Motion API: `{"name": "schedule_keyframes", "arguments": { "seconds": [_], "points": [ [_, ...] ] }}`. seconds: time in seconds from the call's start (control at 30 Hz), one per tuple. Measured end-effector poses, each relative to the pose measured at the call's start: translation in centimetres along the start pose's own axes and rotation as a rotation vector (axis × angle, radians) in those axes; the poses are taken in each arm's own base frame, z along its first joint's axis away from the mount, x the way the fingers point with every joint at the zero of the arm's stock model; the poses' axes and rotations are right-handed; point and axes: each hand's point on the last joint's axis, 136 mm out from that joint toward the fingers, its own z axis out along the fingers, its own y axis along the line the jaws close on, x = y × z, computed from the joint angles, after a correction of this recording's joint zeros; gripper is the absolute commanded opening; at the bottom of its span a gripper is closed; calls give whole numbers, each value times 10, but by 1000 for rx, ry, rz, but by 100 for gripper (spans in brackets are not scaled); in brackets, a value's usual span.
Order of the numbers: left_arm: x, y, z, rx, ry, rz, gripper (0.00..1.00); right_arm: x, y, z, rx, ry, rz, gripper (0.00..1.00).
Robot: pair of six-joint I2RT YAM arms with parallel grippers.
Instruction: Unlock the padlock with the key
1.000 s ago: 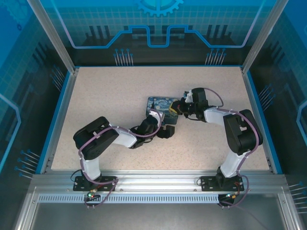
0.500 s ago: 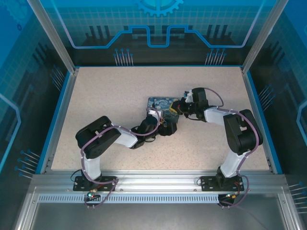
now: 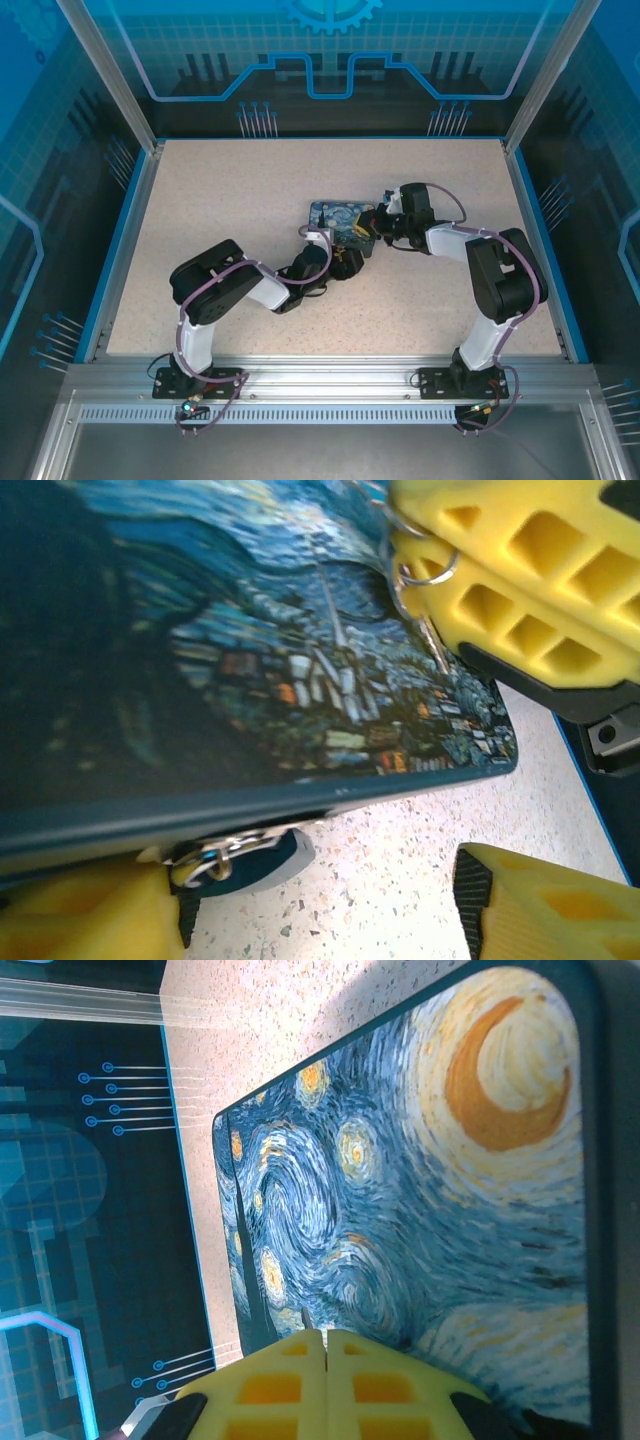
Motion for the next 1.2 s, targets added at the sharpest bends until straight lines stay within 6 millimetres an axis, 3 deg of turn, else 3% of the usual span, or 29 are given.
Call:
{"name": "schedule_keyframes", "arguments": {
  "seconds": [0.37,0.77,1.2],
  "points": [
    [-1,10,-2,-84,-57,-61,53,0,0,0,0,1,1,0],
    [10,2,-3,-84,-53,-73,42,1,-1,1,-1,4,1,0],
    [7,5,-6,-77,-83,-146,43,1,0,1,-1,4,1,0]
  ]
}}
